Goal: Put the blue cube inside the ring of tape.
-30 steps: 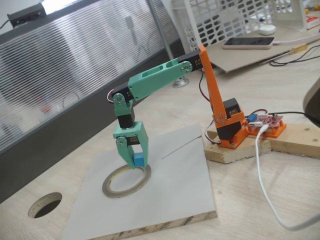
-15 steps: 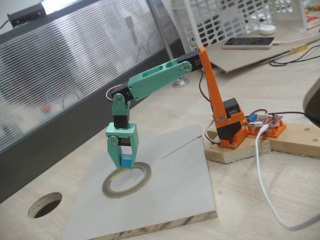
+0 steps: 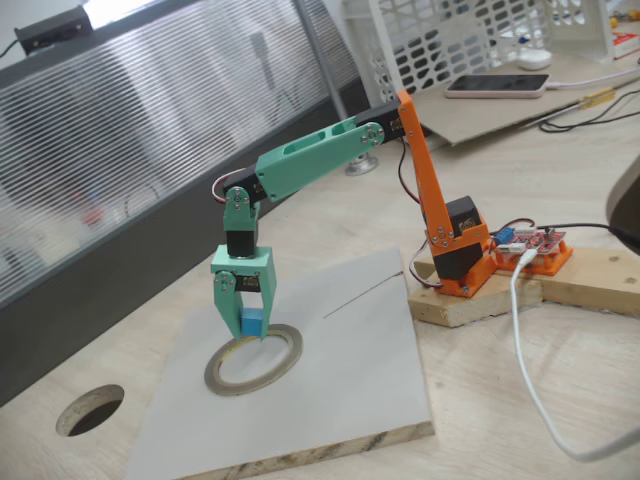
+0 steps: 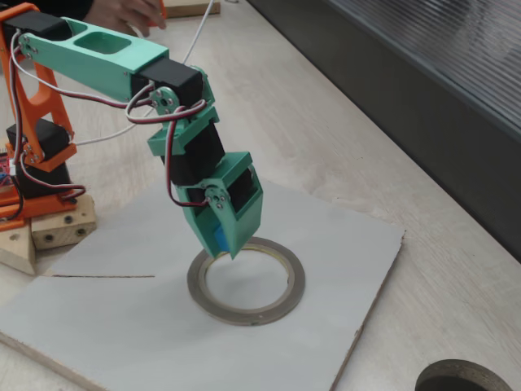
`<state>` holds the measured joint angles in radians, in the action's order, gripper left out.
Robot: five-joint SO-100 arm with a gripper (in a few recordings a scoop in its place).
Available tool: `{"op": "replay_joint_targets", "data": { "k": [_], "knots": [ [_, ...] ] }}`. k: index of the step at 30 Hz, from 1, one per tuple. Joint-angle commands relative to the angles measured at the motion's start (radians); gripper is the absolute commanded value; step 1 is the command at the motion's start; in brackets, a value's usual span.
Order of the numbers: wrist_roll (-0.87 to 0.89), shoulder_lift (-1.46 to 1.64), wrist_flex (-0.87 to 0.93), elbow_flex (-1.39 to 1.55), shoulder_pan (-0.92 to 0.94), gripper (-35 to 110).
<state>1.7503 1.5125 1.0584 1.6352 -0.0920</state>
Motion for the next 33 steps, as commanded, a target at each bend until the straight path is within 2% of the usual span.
{"op": "replay_joint_targets", "data": {
  "k": [1, 10, 21, 33],
  "knots": [
    [0.003, 0.021, 0.009, -0.103, -0.006, 1],
    [0.005, -0.176, 0.021, -0.305, -0.011, 1],
    [0.011, -0.293, 0.281, -0.515, -0.014, 1],
    [0.008, -0.351, 0.356, -0.538, -0.006, 1]
  ]
}}
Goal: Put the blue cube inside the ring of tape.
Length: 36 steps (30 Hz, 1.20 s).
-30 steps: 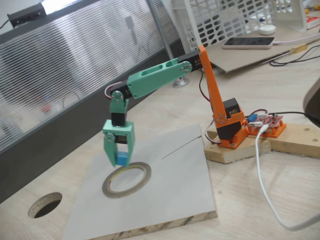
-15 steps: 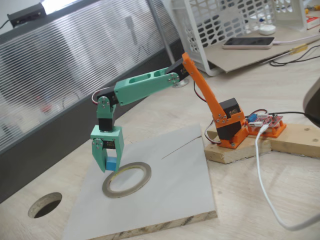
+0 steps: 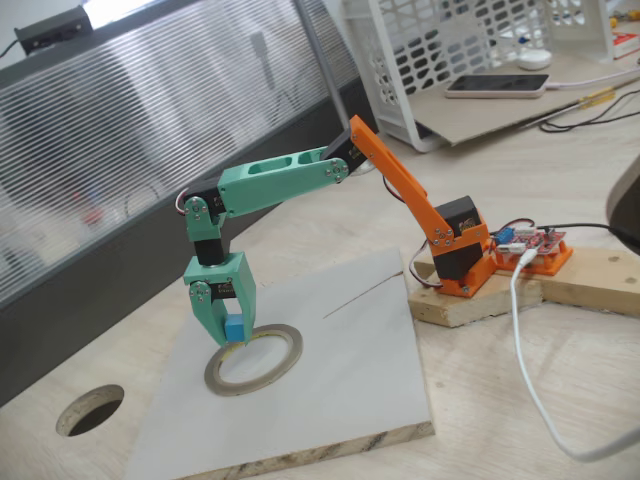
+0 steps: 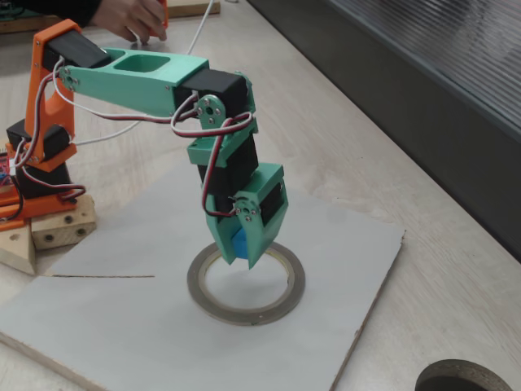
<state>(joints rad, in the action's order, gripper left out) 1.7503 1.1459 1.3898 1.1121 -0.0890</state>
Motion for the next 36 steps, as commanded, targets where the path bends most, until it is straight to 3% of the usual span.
{"op": "replay_joint_targets", "data": {
  "k": [1, 36],
  "knots": [
    [0.008, 0.015, 0.028, -0.015, -0.009, 1],
    [0.012, -0.086, 0.092, -0.137, -0.017, 1]
  ]
}}
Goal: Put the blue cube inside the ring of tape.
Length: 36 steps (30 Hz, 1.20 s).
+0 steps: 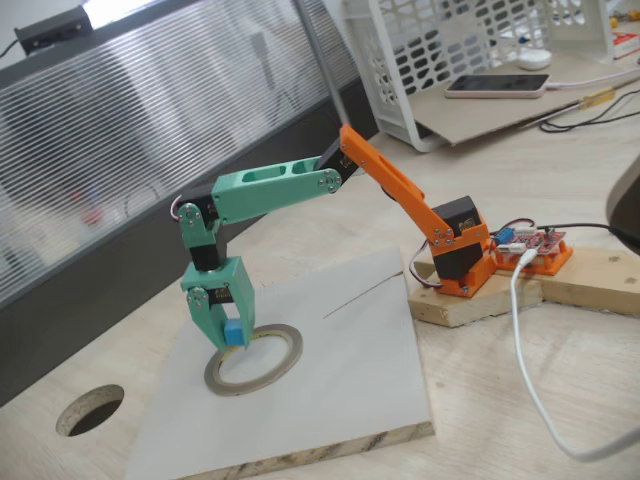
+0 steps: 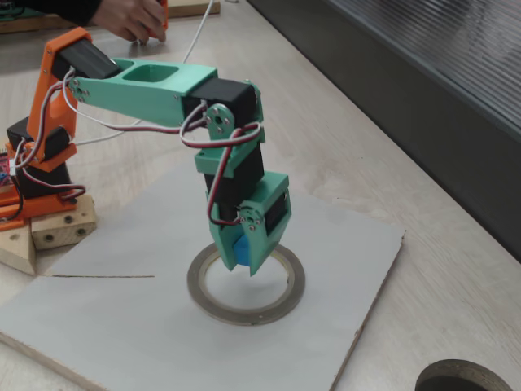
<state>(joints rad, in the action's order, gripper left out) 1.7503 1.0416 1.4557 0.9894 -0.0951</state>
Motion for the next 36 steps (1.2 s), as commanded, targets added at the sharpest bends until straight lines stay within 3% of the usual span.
{"op": "replay_joint_targets", "data": {
  "k": [1, 6, 36],
  "knots": [
    [0.012, 0.018, 0.043, -0.018, -0.011, 1],
    [0.014, 0.015, 0.146, -0.023, -0.012, 2],
    [0.012, 0.015, 0.153, -0.012, -0.012, 2]
  ]
}}
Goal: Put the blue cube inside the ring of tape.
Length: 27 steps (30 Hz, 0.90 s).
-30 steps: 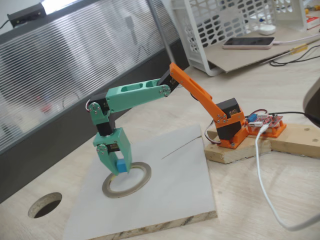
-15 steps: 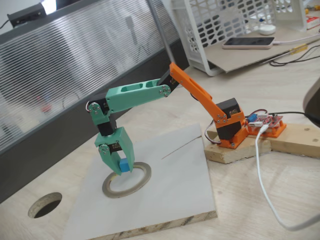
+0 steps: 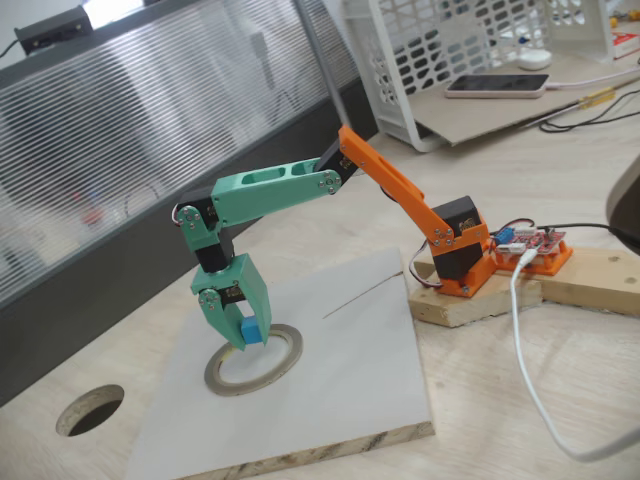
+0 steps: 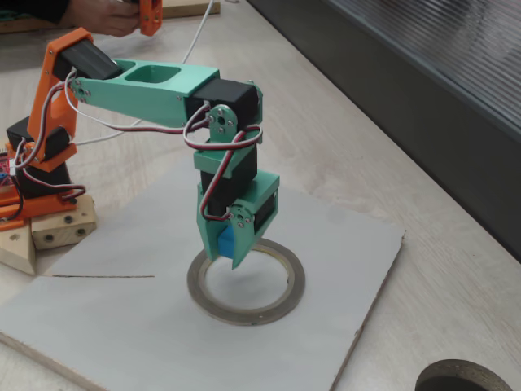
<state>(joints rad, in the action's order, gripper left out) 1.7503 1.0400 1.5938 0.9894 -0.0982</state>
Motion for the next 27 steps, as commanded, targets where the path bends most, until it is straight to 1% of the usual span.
{"op": "replay_joint_targets", "data": {
  "k": [1, 15, 18, 23, 27],
  "knots": [
    [0.012, 0.020, 0.015, -0.012, -0.009, 2],
    [0.005, 0.020, 0.021, -0.012, -0.002, 4],
    [0.005, 0.020, 0.021, -0.012, -0.002, 10],
    [0.005, 0.020, 0.023, -0.012, -0.002, 27],
    [0.009, 0.020, 0.023, -0.012, 0.000, 38]
  ]
}}
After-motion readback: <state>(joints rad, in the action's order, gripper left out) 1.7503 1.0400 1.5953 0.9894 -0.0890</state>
